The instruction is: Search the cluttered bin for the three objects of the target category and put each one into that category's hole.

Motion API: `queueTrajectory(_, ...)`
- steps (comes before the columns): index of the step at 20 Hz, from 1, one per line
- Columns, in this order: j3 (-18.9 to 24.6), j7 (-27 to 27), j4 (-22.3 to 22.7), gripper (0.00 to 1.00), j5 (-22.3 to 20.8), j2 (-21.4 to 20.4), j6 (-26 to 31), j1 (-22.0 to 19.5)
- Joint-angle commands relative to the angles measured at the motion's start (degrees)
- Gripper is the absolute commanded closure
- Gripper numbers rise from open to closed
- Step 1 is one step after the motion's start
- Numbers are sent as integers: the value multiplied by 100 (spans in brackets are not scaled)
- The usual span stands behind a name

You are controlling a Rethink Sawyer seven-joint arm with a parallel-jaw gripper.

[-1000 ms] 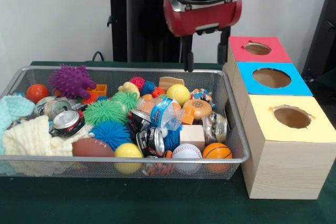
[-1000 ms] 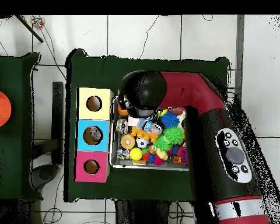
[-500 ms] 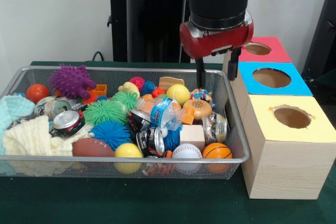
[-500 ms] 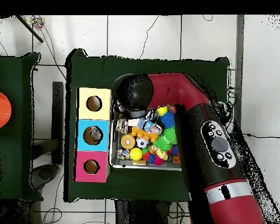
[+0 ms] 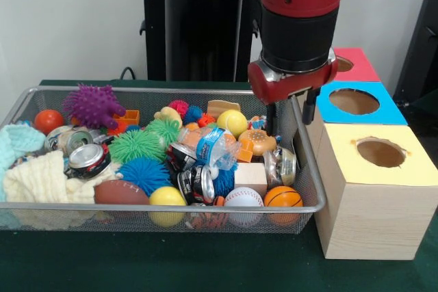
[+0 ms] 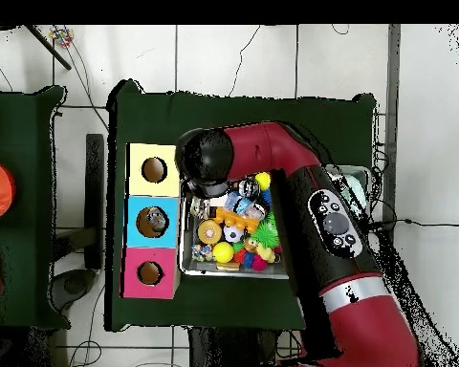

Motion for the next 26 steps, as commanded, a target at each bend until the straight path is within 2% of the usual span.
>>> queueTrajectory(1,405,-1915,-381,0,-386,359,493,-70)
queueTrajectory(14,436,-1823,-319,0,-528,422,481,-228)
queueTrajectory(22,487,-2125,-473,0,-499,392,840,-352)
queueTrajectory(26,558,-2203,-374,0,-469,371,886,-463)
